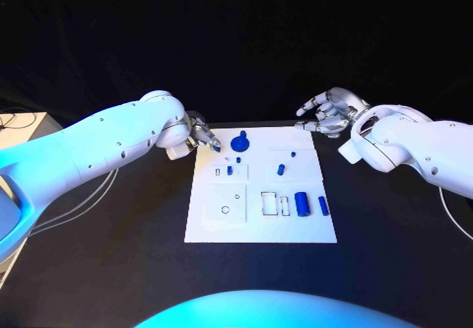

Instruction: Assemble the parts on the task board

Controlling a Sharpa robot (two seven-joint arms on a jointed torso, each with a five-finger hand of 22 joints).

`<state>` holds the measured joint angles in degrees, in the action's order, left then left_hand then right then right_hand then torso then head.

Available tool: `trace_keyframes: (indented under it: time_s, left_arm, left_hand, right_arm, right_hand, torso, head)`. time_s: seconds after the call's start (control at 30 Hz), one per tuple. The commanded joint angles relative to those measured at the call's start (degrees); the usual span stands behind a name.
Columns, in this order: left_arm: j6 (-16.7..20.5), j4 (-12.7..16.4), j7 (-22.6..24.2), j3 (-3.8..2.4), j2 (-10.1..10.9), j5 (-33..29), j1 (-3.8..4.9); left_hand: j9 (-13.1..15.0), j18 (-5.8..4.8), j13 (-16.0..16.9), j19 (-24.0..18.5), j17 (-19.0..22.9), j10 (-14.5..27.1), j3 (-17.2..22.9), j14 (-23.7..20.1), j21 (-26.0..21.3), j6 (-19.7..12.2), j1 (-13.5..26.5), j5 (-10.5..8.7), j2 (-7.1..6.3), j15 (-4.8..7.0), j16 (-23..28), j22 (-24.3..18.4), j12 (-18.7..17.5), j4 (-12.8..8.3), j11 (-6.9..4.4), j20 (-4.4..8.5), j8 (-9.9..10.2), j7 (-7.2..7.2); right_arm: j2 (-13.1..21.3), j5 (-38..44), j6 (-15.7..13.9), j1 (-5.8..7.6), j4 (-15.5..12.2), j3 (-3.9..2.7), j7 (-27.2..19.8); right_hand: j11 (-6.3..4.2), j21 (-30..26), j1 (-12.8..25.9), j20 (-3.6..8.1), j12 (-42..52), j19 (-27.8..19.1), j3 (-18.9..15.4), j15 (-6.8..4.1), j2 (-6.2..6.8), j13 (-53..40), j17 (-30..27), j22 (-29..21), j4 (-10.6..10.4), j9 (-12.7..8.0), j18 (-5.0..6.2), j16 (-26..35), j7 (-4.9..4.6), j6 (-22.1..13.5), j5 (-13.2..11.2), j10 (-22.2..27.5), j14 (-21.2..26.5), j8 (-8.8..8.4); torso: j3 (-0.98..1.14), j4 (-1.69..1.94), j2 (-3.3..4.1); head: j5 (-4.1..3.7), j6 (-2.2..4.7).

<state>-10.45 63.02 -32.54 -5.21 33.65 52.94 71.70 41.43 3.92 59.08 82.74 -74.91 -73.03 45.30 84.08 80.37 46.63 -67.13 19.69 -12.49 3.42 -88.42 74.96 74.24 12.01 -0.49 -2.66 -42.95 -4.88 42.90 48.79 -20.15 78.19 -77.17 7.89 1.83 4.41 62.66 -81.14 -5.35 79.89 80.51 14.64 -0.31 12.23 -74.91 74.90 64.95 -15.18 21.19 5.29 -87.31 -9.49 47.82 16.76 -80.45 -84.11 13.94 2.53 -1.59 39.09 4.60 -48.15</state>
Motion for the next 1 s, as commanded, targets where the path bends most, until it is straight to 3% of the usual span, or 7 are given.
trace_keyframes:
  time_s: [0.03,0.2,0.57,0.77,1.0]
  left_arm:
    - [1.9,3.5,-1.1,0.04,1.7,-1.5,-0.21]
    - [5.5,7.8,-0.7,0.17,4.2,0.9,-1.30]
    - [11.8,12.5,0.0,1.20,6.0,5.5,-3.81]
    - [13.4,13.5,0.1,1.67,5.8,7.0,-5.05]
    - [12.6,13.8,-0.5,2.55,5.3,8.3,-5.64]
  left_hand:
    - [4.9,-0.60,0.3,0.5,-12.8,-0.5,7.8,5.2,0.4,1.6,0.6,0.56,0.17,0.51,-0.3,1.9,0.4,-8.2,-0.03,0.23,-0.3,1.06]
    - [4.9,-0.67,0.8,0.7,-12.8,-0.9,7.9,5.2,0.6,1.8,0.8,0.85,0.06,0.60,-0.3,2.2,0.6,-8.4,-0.13,0.32,-0.4,1.17]
    - [4.8,-0.86,1.3,1.1,-12.4,-1.5,8.2,5.1,1.2,2.2,1.3,1.27,-0.19,0.83,-0.1,3.0,0.9,-8.7,-0.38,0.52,-0.6,1.42]
    - [4.8,-0.91,1.5,1.3,-12.3,-1.8,8.5,5.1,1.3,2.4,1.5,1.46,-0.29,0.91,0.0,3.2,1.0,-8.8,-0.46,0.61,-0.7,1.50]
    - [4.8,-0.96,1.9,1.4,-12.4,-2.1,8.7,5.1,1.5,2.5,1.8,1.68,-0.41,1.00,-0.1,3.4,1.2,-8.9,-0.55,0.70,-0.8,1.60]
  right_arm:
    - [0.1,0.4,0.4,0.01,0.1,-0.02,-0.4]
    - [0.1,0.3,0.4,0.01,0.4,-0.02,-0.4]
    - [0.0,0.5,0.7,-0.01,0.8,-0.01,-0.3]
    - [0.0,0.7,0.8,-0.03,0.8,-0.01,-0.3]
    - [0.0,0.8,0.8,-0.04,0.8,-0.01,-0.3]
  right_hand:
    - [-0.04,-0.2,0.3,-0.12,-0.2,-0.4,0.4,0.13,0.05,-3.5,8.4,0.0,0.0,0.0,0.69,0.3,0.10,-0.5,0.2,0.3,-4.3,0.19]
    - [-0.04,-0.2,0.3,-0.12,-0.2,-0.4,0.4,0.13,0.05,-3.5,8.4,0.0,0.0,0.0,0.69,0.3,0.10,-0.5,0.2,0.3,-4.3,0.19]
    - [-0.05,-0.4,0.4,-0.12,-0.2,-0.4,0.5,0.12,0.09,-3.5,8.3,-0.1,0.0,0.1,0.72,0.4,0.12,-0.5,0.3,0.3,-4.3,0.33]
    - [-0.05,-0.4,0.4,-0.12,-0.2,-0.4,0.5,0.12,0.09,-3.5,8.3,-0.1,0.0,0.1,0.72,0.4,0.12,-0.5,0.3,0.3,-4.3,0.33]
    - [-0.05,-0.4,0.4,-0.12,-0.2,-0.4,0.5,0.12,0.09,-3.5,8.3,-0.1,0.0,0.1,0.72,0.4,0.12,-0.5,0.3,0.3,-4.3,0.33]
  torso:
    - [-0.09,0.50,-0.33]
    - [-0.15,0.92,-0.57]
    - [-0.28,1.49,-0.75]
    - [-0.18,1.25,-0.73]
    - [-0.18,1.12,-0.71]
  head:
    - [-0.09,-0.22]
    - [-0.09,-0.32]
    - [-0.27,-0.63]
    - [0.05,-0.74]
    - [0.00,-0.95]
